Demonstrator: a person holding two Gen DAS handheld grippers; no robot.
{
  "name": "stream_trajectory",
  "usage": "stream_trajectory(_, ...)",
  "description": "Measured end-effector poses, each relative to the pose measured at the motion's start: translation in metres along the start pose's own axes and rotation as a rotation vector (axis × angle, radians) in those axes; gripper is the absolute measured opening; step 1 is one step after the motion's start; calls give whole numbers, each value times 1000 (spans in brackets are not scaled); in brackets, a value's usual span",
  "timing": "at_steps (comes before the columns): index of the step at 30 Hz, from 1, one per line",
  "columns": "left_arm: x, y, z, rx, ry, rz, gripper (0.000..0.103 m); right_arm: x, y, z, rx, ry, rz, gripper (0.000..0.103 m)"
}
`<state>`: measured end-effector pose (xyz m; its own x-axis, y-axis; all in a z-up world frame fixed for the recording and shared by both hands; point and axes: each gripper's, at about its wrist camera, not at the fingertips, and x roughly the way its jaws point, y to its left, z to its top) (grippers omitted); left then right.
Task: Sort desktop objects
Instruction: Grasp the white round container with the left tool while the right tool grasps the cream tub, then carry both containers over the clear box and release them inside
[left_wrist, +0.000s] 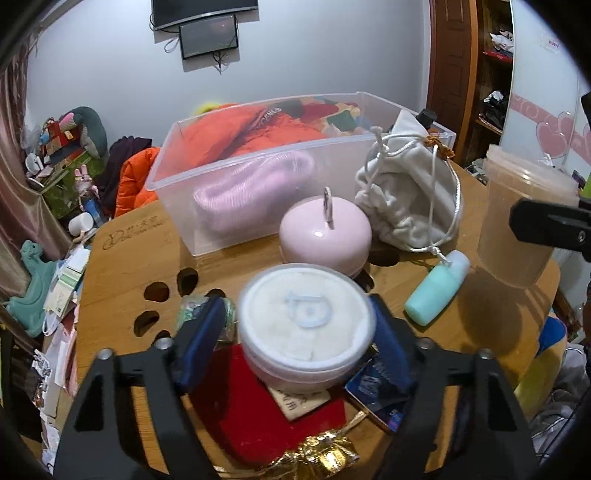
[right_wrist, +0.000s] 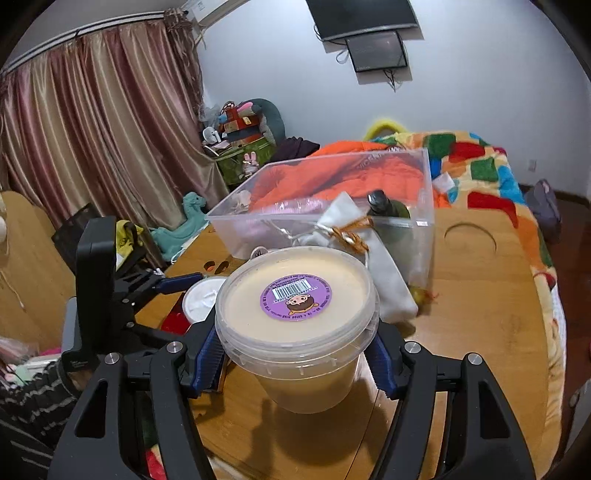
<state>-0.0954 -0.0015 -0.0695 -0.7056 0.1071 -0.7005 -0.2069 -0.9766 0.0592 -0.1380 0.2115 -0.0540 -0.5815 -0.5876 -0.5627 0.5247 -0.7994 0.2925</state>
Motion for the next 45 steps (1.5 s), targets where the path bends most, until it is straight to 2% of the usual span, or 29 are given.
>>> stream_trajectory(1, 0, 0, 0, -1, -2, -1, 65, 1, -1, -1, 0, 4, -9, 63)
stream_trajectory(9, -6, 7, 2, -59, -13, -14, 65, -2, -4, -5, 12, 10, -18, 63)
stream_trajectory(23, -52, 19, 15, -133, -151, -2, 65, -14, -5, 8, 11, -33, -24, 63)
stream_trajectory(30, -71, 25, 29, -163, -227, -14, 65, -24, 1, 24, -12, -74, -40, 63)
stream_trajectory(35, -84, 27, 41, -178, -311, -8, 65, -27, 6, 37, -12, -122, -35, 63)
stream_trajectory(40, -83, 36, 58, -199, -326, -52, 65, -19, 7, 54, -20, -121, -20, 63)
stream_trajectory(45, -77, 45, 73, -200, -320, -52, 65, -10, 3, 74, -31, -118, -20, 63)
